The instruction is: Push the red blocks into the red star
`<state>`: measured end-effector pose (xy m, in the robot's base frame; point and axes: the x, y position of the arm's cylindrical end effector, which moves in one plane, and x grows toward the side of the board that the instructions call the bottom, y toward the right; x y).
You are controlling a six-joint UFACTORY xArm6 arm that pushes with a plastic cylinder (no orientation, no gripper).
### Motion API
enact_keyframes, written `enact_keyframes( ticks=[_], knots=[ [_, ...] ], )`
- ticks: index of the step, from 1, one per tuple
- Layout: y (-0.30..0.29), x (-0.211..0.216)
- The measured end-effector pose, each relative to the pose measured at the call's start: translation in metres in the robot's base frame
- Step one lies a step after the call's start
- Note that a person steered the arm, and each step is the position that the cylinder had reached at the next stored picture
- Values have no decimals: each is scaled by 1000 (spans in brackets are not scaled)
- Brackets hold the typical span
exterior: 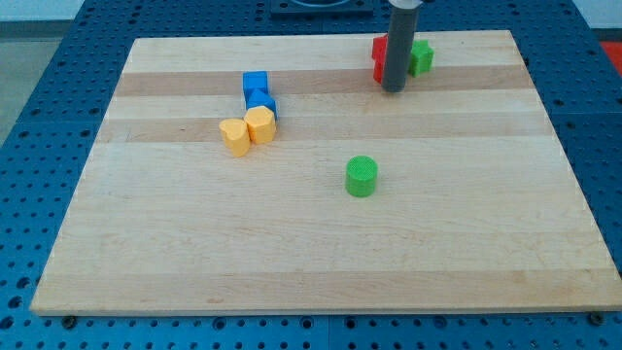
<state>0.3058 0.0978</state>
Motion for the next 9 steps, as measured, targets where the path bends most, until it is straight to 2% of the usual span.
enact_keyframes(
  ticks=[1,2,3,4,5,6,7,9],
  knots=[
    [-87,39],
    [-48,4],
    [8,-13],
    [31,-6],
    [-13,-29],
    [-48,-93],
    [-81,-113],
    [-16,-113]
  ],
)
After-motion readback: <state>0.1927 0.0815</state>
